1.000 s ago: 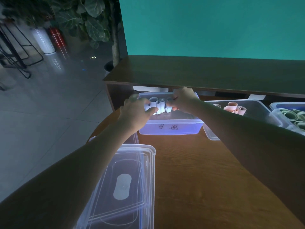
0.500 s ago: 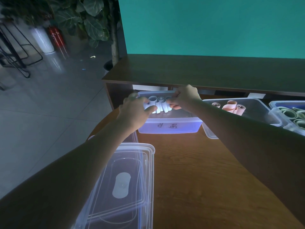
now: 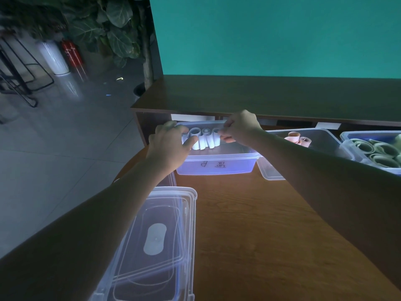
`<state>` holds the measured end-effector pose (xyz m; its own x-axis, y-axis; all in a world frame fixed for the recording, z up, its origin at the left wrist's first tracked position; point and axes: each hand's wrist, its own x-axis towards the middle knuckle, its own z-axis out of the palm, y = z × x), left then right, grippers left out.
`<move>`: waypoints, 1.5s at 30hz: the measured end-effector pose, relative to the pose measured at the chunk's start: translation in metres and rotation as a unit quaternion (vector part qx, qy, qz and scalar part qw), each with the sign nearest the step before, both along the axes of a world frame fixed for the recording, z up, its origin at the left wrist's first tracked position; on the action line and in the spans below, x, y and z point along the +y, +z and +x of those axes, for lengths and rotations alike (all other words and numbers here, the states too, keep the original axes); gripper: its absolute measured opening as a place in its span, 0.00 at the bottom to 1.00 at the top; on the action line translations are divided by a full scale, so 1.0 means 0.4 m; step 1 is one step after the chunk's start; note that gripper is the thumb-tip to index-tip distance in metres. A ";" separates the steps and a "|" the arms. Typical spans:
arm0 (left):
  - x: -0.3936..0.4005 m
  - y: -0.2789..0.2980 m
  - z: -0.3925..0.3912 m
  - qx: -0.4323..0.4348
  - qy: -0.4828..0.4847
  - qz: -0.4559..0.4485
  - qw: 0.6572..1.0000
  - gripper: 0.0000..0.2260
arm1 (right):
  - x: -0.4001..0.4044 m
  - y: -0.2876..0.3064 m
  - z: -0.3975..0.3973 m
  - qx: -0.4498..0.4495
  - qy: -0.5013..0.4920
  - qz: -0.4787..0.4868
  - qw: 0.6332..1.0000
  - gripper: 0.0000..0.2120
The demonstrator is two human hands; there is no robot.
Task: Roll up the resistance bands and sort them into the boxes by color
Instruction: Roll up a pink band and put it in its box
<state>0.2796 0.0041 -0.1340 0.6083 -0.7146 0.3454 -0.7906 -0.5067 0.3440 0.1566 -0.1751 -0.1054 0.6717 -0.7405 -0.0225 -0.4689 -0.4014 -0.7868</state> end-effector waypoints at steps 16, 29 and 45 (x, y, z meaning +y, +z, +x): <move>-0.043 0.084 -0.384 -0.033 -0.089 -0.058 0.994 0.14 | 0.080 0.018 -0.528 -0.114 -0.015 0.090 0.989 0.04; -0.093 0.068 -1.064 0.090 -0.256 0.075 0.960 0.17 | 0.209 -0.040 -1.260 -0.081 -0.184 0.048 0.978 0.05; -0.155 -0.035 -1.315 0.184 -0.314 0.133 0.922 0.10 | 0.173 -0.148 -1.512 -0.074 -0.236 0.014 0.969 0.03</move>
<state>-0.2466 -0.0579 -0.1479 0.0863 -0.9955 -0.0397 -0.8117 -0.0933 0.5765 -0.4481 -0.1059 -0.1646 0.2549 -0.9667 0.0244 -0.4765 -0.1475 -0.8667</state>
